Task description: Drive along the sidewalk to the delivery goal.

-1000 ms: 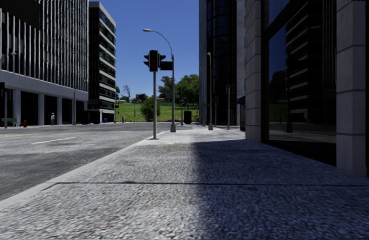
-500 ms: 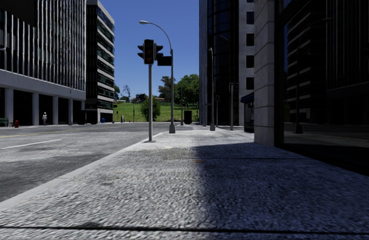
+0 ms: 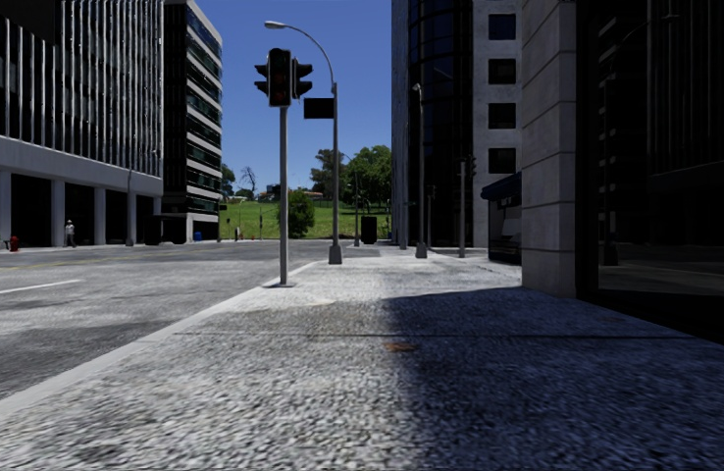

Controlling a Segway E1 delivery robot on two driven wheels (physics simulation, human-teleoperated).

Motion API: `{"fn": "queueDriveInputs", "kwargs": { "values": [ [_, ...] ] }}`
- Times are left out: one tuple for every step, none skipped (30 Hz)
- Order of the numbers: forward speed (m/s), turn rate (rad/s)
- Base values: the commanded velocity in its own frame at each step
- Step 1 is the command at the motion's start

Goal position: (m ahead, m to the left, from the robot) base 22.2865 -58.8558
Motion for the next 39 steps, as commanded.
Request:
{"fn": "queueDriveInputs", "kwargs": {
  "values": [
    [2.00,0.00],
    [2.00,0.00],
    [2.00,0.00],
    [2.00,0.00],
    [2.00,0.00],
    [2.00,0.00],
    [2.00,0.00],
    [2.00,0.00],
    [2.00,0.00],
    [2.00,0.00],
    [2.00,0.00],
    [2.00,0.00],
    [2.00,0.00],
    [2.00,0.00],
    [2.00,0.00],
    [2.00,0.00],
    [2.00,-0.01],
    [2.00,-0.01],
    [2.00,-0.07],
    [2.00,-0.19],
    [2.00,-0.23],
    [2.00,-0.23],
    [2.00,-0.23],
    [2.00,-0.24],
    [2.00,-0.24],
    [2.00,-0.28],
    [2.00,-0.35],
    [2.00,-0.35],
    [2.00,-0.36],
    [2.00,-0.37],
    [2.00,-0.37],
    [2.00,-0.37],
    [2.00,-0.37],
    [2.00,-0.37],
    [2.00,-0.37],
    [2.00,-0.37],
    [2.00,-0.37],
    [2.00,-0.37],
    [2.00,0.00]
  ]
}}
